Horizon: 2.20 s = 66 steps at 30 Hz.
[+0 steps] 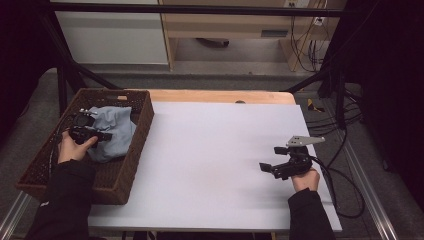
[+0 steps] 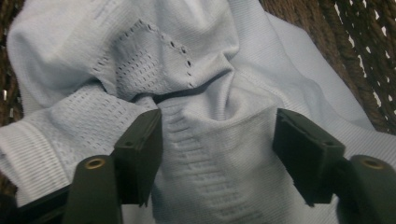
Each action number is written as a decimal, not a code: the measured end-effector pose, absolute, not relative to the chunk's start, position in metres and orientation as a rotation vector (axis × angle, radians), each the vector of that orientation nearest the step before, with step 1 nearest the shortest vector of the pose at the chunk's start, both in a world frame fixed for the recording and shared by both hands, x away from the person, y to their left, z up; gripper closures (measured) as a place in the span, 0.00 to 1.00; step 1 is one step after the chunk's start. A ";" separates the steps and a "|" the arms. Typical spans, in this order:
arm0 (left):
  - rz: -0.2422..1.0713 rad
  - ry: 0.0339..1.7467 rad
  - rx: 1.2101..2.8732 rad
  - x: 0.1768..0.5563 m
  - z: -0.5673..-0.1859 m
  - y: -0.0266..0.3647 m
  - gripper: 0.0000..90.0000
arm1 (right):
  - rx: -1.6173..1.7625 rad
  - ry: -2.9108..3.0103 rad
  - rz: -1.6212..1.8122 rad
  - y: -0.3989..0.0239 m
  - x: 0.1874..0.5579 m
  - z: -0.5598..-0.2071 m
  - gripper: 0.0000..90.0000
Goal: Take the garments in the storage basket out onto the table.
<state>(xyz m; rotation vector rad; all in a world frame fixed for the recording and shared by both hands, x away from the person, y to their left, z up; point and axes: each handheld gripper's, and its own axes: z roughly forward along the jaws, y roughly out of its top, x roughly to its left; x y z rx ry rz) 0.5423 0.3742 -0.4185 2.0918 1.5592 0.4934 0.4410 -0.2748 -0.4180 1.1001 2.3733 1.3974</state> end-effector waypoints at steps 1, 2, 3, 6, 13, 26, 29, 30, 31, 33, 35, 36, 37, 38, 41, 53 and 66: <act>0.491 1.561 2.093 0.542 -0.420 0.374 0.38 | 1.099 2.374 1.398 -0.275 0.441 -0.418 0.05; 0.487 1.567 2.088 0.542 -0.420 0.375 0.39 | 1.101 2.375 1.396 -0.274 0.441 -0.418 0.05; 0.485 1.570 2.083 0.542 -0.421 0.375 0.39 | 1.100 2.376 1.393 -0.274 0.441 -0.418 0.05; 0.476 1.579 2.070 0.541 -0.425 0.376 0.41 | 1.098 2.380 1.390 -0.274 0.441 -0.419 0.05; 0.469 1.581 2.069 0.538 -0.432 0.375 0.47 | 1.103 2.379 1.392 -0.274 0.441 -0.418 0.05; 0.417 1.601 2.105 0.536 -0.432 0.372 0.74 | 1.102 2.377 1.396 -0.275 0.441 -0.419 0.05; 0.401 1.603 2.113 0.535 -0.431 0.372 0.79 | 1.103 2.377 1.395 -0.275 0.441 -0.419 0.05; 0.399 1.602 2.112 0.535 -0.430 0.371 0.79 | 1.102 2.378 1.394 -0.275 0.441 -0.419 0.05; 0.395 1.602 2.113 0.535 -0.429 0.371 0.81 | 1.102 2.377 1.394 -0.275 0.441 -0.419 0.05; 0.386 1.599 2.111 0.534 -0.427 0.371 0.82 | 1.102 2.377 1.394 -0.275 0.441 -0.419 0.05; 0.382 1.595 2.109 0.534 -0.425 0.371 0.83 | 1.100 2.375 1.398 -0.275 0.441 -0.419 0.05; 0.381 1.592 2.110 0.533 -0.424 0.371 0.83 | 1.102 2.374 1.398 -0.275 0.441 -0.419 0.05; 0.378 1.590 2.106 0.533 -0.423 0.371 0.83 | 1.104 2.374 1.398 -0.275 0.441 -0.419 0.05; 0.379 1.586 2.107 0.533 -0.421 0.371 0.83 | 1.106 2.376 1.399 -0.276 0.441 -0.419 0.05; 0.375 1.576 2.114 0.533 -0.417 0.371 0.83 | 1.106 2.372 1.403 -0.276 0.441 -0.419 0.05; 0.395 1.527 2.081 0.526 -0.400 0.368 0.84 | 1.106 2.371 1.404 -0.276 0.441 -0.419 0.05; 0.407 1.487 2.029 0.518 -0.387 0.366 0.84 | 1.106 2.372 1.404 -0.276 0.441 -0.419 0.05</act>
